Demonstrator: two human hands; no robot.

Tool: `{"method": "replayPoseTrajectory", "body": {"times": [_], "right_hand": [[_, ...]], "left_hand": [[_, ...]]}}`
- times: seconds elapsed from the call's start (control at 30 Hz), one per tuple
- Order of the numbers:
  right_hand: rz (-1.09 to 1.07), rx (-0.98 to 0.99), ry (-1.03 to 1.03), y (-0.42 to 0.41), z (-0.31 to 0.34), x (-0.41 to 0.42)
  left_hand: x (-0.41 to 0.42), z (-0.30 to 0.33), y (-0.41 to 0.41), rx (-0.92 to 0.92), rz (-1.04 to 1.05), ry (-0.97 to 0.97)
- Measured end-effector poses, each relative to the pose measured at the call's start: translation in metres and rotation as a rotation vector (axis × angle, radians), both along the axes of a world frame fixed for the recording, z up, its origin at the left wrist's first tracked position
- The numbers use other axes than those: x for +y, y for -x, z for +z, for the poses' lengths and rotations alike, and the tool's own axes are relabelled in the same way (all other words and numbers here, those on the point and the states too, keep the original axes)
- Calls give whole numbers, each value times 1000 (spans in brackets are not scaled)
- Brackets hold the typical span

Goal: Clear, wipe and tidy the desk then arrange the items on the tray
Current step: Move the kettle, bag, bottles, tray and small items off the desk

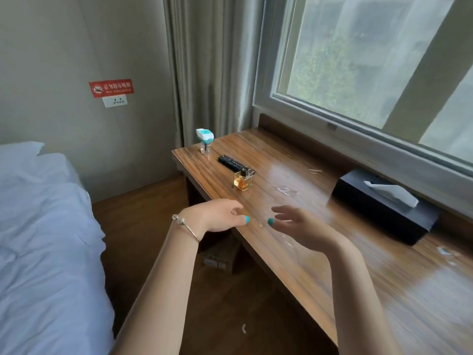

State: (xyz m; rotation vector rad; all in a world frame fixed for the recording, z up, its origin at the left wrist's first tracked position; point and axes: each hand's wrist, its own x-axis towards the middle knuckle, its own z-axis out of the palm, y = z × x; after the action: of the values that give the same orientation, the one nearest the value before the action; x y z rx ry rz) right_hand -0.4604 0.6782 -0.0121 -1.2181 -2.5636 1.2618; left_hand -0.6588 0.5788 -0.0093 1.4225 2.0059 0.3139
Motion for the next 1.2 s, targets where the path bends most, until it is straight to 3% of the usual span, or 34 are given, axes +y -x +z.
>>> {"method": "replayPoseTrajectory", "body": {"times": [0.4, 0.57, 0.83, 1.1, 1.2], "right_hand": [[-325, 155, 4, 132, -33, 74], [-496, 364, -163, 163, -65, 90], [-455, 409, -159, 190, -117, 132], [-627, 351, -217, 197, -126, 130], [-764, 326, -239, 204, -128, 128]], "left_hand": [[118, -32, 193, -70, -136, -119], [169, -61, 214, -246, -222, -355], [278, -113, 236, 76, -534, -296], [312, -132, 236, 14, -726, -377], [319, -125, 235, 70, -791, -440]]}}
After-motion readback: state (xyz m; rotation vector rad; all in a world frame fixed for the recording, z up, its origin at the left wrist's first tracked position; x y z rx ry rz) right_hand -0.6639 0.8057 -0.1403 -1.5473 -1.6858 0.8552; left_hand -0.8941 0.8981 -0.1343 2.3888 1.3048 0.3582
